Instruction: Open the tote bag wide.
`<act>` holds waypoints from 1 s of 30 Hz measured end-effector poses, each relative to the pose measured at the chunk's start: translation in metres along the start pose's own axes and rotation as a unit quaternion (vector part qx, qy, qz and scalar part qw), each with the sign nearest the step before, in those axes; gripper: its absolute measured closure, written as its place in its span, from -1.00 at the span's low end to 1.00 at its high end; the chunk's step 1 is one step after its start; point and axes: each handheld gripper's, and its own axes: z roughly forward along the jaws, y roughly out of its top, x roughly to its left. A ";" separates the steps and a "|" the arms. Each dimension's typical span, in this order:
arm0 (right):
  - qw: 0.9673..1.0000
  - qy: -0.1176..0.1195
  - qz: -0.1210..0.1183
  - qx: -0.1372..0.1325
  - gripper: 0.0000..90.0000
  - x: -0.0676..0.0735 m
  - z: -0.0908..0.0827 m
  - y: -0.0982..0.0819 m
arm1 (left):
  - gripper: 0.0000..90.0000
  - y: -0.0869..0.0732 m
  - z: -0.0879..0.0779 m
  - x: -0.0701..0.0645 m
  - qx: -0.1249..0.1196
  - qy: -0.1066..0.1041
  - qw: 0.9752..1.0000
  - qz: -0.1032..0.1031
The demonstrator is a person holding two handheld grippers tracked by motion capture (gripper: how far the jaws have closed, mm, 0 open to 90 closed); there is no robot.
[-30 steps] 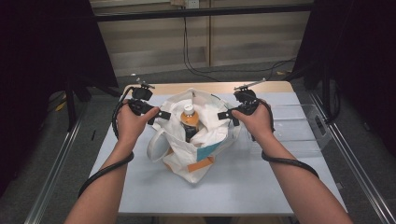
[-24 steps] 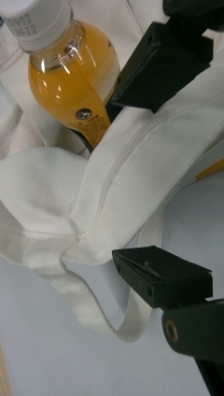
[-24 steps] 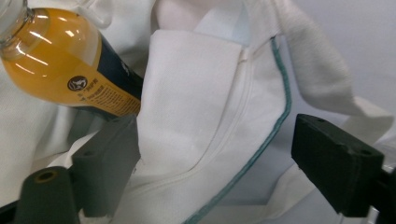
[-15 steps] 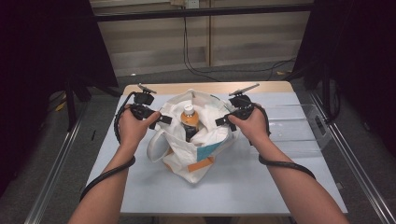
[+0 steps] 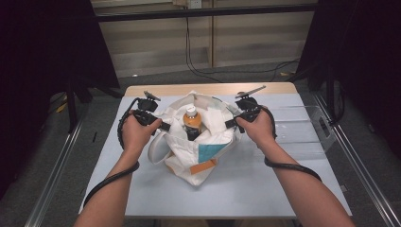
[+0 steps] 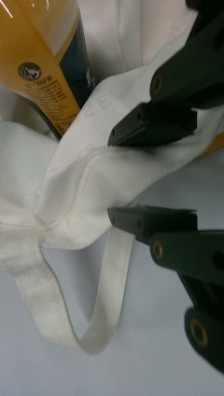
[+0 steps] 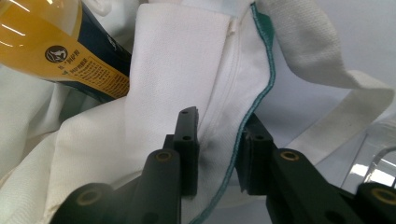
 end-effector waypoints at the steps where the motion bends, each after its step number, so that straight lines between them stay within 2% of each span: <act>1: 1.000 0.002 0.003 0.000 0.65 0.000 0.000 0.000 | 0.46 0.000 0.000 -0.001 0.001 0.001 1.000 0.003; 3: 1.000 0.004 0.003 -0.001 0.68 -0.001 0.000 0.000 | 0.53 0.000 0.001 -0.001 0.003 -0.001 1.000 0.005; 8: 1.000 0.008 0.003 -0.002 0.78 -0.004 0.002 -0.002 | 0.67 -0.003 0.004 0.001 0.001 0.002 1.000 -0.009; 9: 1.000 0.008 0.004 0.001 0.81 -0.005 0.001 -0.002 | 0.69 -0.004 0.004 0.002 0.002 0.004 1.000 -0.003; 16: 1.000 0.012 0.002 -0.001 0.85 -0.009 0.003 -0.005 | 0.73 -0.015 0.007 0.006 -0.003 0.005 1.000 -0.014; 18: 1.000 0.012 0.007 0.001 0.86 -0.009 0.003 -0.007 | 0.75 -0.018 0.008 0.008 -0.002 0.006 1.000 -0.009; 23: 1.000 0.017 0.010 -0.001 0.88 -0.012 0.003 -0.010 | 0.76 -0.026 0.011 0.009 -0.004 0.002 1.000 -0.017; 30: 1.000 0.014 0.012 0.001 0.90 -0.012 0.004 -0.013 | 0.77 -0.032 0.014 0.011 -0.002 0.006 1.000 -0.013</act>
